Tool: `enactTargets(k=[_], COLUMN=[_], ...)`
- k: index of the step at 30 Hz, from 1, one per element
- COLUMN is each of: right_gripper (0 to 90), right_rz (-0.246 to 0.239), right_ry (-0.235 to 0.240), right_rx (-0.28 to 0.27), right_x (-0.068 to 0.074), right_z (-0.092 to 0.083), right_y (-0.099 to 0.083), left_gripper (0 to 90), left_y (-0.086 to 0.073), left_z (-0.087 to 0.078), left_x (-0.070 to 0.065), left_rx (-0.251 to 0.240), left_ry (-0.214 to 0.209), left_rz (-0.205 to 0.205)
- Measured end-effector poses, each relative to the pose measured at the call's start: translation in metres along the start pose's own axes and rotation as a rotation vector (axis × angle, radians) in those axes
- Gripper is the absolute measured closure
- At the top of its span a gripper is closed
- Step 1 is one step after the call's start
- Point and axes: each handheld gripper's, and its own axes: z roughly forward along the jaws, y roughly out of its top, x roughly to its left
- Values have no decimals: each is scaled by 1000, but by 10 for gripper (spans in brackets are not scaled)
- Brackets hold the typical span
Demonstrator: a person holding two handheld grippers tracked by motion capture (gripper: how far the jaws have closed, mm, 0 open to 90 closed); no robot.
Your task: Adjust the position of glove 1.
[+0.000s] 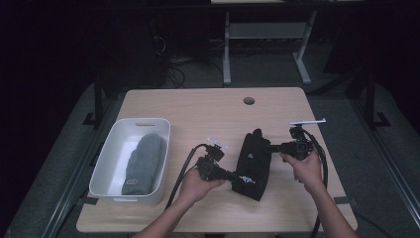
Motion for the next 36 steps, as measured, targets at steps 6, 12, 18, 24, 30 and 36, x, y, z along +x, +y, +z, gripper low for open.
enactTargets(k=[6,12,18,24,30,36], right_gripper=[738,738,738,738,737,737], right_rz=[3,3,0,5,-1,-9], right_ry=[20,43,63,82,101,123], right_rx=[-7,-17,-19,-31,-41,-39], right_x=[7,14,21,30,39,51], right_z=[1,4,8,8,6,7], right_y=[7,12,20,27,35,41], left_gripper=[824,825,825,825,825,825], left_y=[0,-1,0,2,1,-2], left_z=[-9,-19,-31,-44,-55,-71], left_x=[1,1,3,1,-2,-3], left_rx=[-18,-20,-30,-47,-70,-99], left_ry=[1,11,20,21,25,13], left_rz=[-5,12,8,15,15,18])
